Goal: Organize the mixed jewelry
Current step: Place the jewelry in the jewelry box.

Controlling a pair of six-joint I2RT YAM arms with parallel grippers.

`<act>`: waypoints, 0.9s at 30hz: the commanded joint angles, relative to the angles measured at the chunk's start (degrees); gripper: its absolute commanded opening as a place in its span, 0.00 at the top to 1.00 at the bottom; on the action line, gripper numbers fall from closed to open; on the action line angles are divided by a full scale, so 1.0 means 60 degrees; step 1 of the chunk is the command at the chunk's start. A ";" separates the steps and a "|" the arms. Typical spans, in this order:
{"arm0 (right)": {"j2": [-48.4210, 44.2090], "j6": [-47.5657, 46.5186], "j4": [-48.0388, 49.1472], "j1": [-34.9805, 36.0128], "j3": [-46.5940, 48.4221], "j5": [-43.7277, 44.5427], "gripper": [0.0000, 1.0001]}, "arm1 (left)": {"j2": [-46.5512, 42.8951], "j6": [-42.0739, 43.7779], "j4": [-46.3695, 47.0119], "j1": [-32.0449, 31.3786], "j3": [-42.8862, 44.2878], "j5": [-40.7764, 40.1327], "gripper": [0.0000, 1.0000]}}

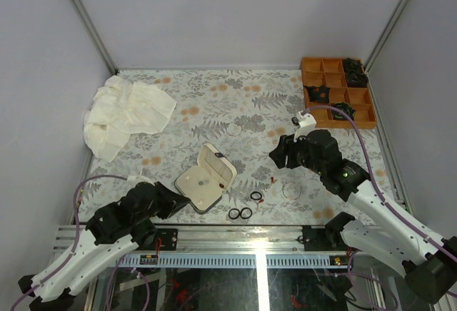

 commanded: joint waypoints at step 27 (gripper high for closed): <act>-0.0321 -0.0064 0.0420 0.0176 -0.0036 0.0160 0.40 | 0.5100 0.2187 0.0970 0.0184 0.1672 -0.1479 1.00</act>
